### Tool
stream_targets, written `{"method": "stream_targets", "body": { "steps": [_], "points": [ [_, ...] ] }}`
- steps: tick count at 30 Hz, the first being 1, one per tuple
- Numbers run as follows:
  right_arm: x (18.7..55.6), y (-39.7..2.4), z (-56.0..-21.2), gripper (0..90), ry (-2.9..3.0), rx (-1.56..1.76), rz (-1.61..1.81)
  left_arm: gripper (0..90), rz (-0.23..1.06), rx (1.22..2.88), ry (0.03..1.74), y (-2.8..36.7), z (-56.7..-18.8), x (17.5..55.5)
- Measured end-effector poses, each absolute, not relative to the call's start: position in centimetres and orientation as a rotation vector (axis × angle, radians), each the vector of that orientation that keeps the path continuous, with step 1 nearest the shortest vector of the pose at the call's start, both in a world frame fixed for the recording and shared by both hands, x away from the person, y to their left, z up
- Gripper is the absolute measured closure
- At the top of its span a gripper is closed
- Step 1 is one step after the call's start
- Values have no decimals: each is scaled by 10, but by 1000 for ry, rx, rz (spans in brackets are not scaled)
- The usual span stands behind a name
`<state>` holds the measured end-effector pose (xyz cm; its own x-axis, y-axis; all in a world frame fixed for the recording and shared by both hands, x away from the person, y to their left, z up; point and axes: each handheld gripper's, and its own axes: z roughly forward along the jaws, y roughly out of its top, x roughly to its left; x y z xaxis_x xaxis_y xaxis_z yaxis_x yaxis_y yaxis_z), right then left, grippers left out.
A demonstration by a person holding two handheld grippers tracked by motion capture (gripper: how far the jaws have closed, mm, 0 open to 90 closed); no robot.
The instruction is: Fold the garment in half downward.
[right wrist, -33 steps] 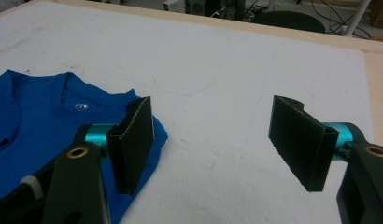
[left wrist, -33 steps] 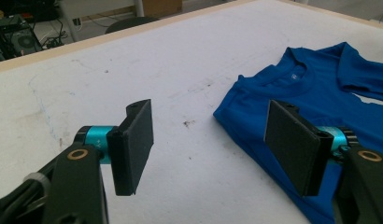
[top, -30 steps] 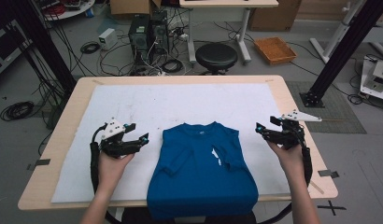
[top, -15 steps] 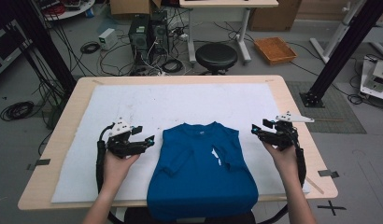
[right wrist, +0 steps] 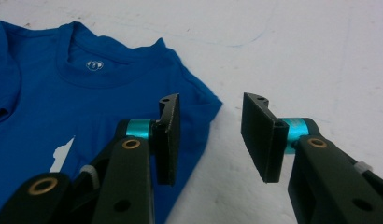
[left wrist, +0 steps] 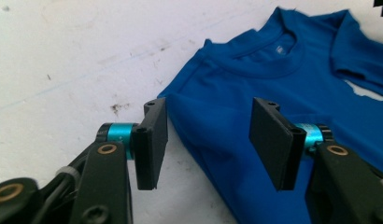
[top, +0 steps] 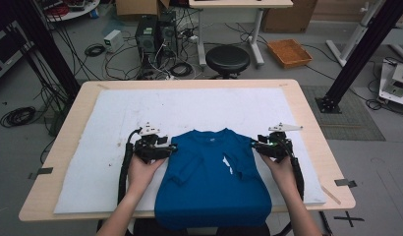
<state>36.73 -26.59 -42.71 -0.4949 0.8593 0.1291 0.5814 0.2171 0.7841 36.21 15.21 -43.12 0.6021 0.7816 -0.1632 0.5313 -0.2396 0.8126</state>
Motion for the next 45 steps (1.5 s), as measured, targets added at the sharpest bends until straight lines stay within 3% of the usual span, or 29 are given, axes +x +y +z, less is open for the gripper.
{"method": "stream_targets", "body": {
  "steps": [7, 10, 14, 17, 19, 21, 23, 24, 31, 36, 37, 39, 40, 43, 45],
  "points": [
    [371, -250, -434, 592, 2218, 1342, 1132, 526, 331, 1967, 1082, 143, -438, 364],
    [372, -243, -437, 659, 2262, 1323, 1100, 574, 326, 2005, 1074, 140, -442, 365],
    [372, -240, -441, 814, 2280, 1294, 1063, 672, 325, 2031, 1069, 138, -447, 366],
    [371, -242, -440, 860, 2272, 1291, 1056, 720, 323, 2023, 1071, 141, -447, 365],
    [370, -243, -440, 859, 2271, 1287, 1061, 716, 320, 2016, 1077, 141, -447, 365],
    [370, -245, -438, 756, 2261, 1277, 1079, 614, 327, 1987, 1085, 142, -444, 364],
    [370, -249, -433, 734, 2224, 1288, 1117, 555, 336, 1966, 1086, 143, -440, 366],
    [374, -253, -427, 700, 2182, 1307, 1135, 544, 340, 1957, 1091, 144, -439, 369],
    [400, -256, -429, 695, 2184, 1402, 1086, 527, 332, 1975, 1152, 139, -437, 399],
    [412, -252, -442, 803, 2258, 1411, 1021, 618, 336, 2015, 1171, 134, -444, 408],
    [411, -251, -442, 862, 2266, 1388, 1007, 724, 362, 2022, 1170, 134, -444, 407],
    [410, -251, -440, 871, 2263, 1368, 1007, 760, 353, 2030, 1162, 136, -443, 407],
    [409, -251, -438, 866, 2258, 1367, 1016, 751, 364, 2015, 1163, 138, -441, 407],
    [409, -252, -434, 772, 2236, 1337, 1069, 582, 372, 1989, 1158, 136, -437, 410],
    [413, -248, -430, 743, 2248, 1324, 1069, 555, 367, 1994, 1145, 133, -435, 413]
  ]
}}
